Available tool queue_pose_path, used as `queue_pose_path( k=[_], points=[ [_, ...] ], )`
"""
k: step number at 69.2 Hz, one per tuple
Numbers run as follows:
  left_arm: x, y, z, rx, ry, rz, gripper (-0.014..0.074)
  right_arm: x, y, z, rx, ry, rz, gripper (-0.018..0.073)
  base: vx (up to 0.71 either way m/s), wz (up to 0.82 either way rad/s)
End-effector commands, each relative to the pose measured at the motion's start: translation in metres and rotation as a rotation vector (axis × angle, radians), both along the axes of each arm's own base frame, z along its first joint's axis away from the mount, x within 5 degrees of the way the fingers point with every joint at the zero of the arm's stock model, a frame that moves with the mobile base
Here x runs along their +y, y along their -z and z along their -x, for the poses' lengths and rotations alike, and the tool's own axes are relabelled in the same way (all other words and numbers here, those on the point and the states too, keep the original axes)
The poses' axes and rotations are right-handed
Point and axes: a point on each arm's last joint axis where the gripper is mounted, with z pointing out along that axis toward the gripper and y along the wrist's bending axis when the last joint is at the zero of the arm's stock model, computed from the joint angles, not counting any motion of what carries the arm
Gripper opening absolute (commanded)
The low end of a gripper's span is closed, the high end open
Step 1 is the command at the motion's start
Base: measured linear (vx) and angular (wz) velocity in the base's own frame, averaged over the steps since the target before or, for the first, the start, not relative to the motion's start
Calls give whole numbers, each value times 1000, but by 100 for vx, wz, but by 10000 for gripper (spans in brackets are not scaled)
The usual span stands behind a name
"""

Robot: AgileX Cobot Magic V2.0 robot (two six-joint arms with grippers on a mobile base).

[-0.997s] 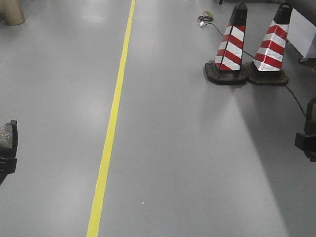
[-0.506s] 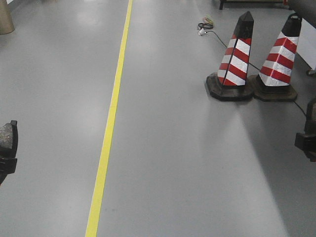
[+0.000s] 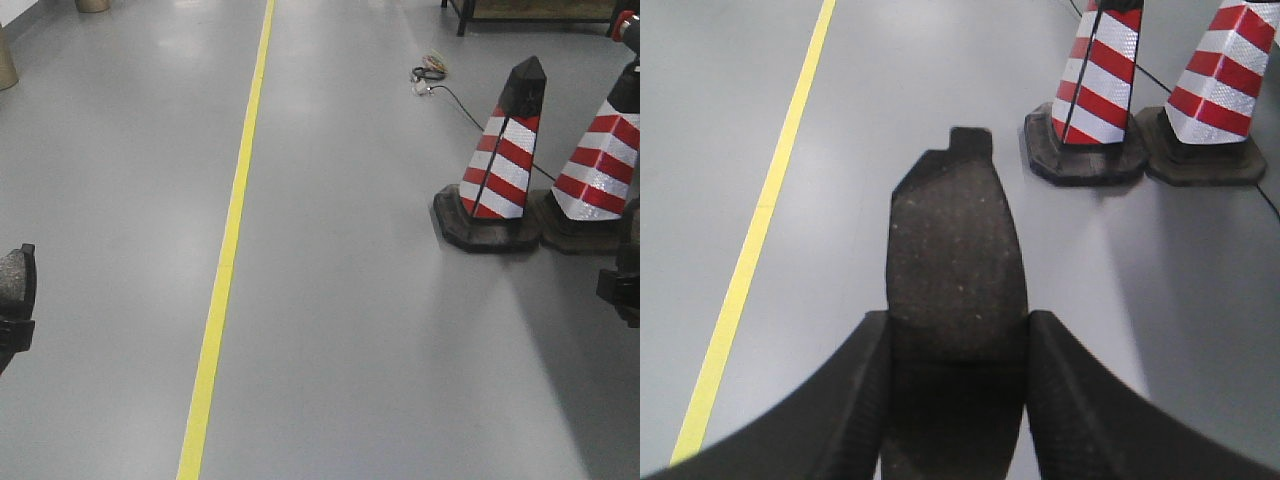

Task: Move and align brake pads A on conveyor
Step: 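Drive past the striped cones toward the dark conveyor belt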

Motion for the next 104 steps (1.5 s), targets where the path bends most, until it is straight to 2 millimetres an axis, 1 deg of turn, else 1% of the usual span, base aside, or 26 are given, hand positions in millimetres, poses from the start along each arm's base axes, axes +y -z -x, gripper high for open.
queue_pose_path(
  k=[1,74,104],
  points=[
    [-1,-15,-3,-105,-9,23,163,0,-20,-2,-134,-13,12,112,52,4],
    [-1,-15,-3,-105,-9,23,163,0,-20,-2,-134,-13,12,112,49,0],
    [-1,-15,-3,-105,-8,23,163,0,-20,-2,-134,-13,12,112,47,-15]
  ],
)
